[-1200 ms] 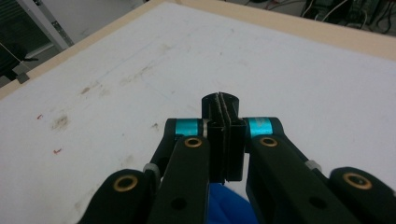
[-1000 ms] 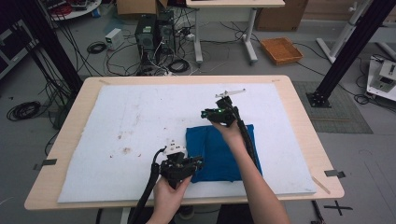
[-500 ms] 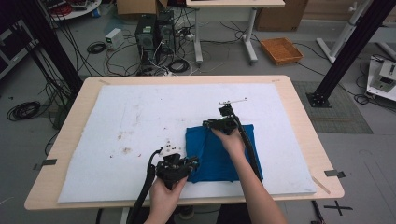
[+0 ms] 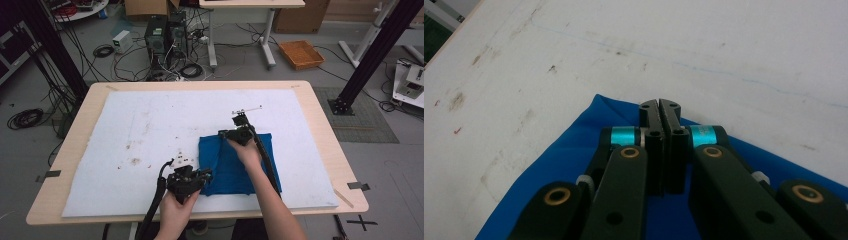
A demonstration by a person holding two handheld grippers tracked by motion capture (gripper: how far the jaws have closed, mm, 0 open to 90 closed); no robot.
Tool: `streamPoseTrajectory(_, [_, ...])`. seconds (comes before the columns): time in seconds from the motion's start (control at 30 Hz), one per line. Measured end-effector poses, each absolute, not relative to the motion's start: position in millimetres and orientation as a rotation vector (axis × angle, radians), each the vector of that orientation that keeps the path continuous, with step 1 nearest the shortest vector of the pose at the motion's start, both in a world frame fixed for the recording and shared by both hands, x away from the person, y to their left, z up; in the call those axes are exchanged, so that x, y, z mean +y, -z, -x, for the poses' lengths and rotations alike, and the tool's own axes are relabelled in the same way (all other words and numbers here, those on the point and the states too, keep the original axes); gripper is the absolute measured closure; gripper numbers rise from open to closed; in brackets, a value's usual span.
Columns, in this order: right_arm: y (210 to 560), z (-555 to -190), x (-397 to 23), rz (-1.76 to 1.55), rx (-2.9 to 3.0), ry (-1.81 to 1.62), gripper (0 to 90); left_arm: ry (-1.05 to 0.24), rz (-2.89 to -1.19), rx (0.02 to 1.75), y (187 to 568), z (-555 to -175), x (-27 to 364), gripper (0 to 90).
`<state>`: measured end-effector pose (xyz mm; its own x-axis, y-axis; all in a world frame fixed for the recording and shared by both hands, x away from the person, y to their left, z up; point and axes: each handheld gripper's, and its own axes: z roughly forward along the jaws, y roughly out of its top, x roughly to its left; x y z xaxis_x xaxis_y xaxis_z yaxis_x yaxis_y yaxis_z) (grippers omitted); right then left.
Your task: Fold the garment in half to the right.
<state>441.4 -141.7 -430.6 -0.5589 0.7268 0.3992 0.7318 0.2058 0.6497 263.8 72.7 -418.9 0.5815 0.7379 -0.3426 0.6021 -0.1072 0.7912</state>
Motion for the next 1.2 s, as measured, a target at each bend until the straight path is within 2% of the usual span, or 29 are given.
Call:
streamPoseTrajectory(0.23, [419.2, -438.1, -147.6, 1.449, -2.473, 1.403, 90.0, -0.141, -1.803, 1.08, 419.0, -263.5, 64.8, 81.6])
streamPoseTrajectory(0.43, [407.0, -438.2, -164.5, 1.449, -2.524, 1.436, 90.0, -0.115, -1.8, 1.043, 416.5, -264.2, 42.8, 81.6])
streamPoseTrajectory(0.67, [397.1, -441.5, -188.6, 1.43, -2.562, 1.463, 90.0, -0.088, -1.791, 0.996, 411.4, -268.6, 5.8, 81.6])
streamPoseTrajectory(1.2, [393.0, -442.3, -257.6, 1.527, -2.688, 1.363, 90.0, 0.037, -1.769, 0.958, 425.9, -286.8, -81.8, 81.5])
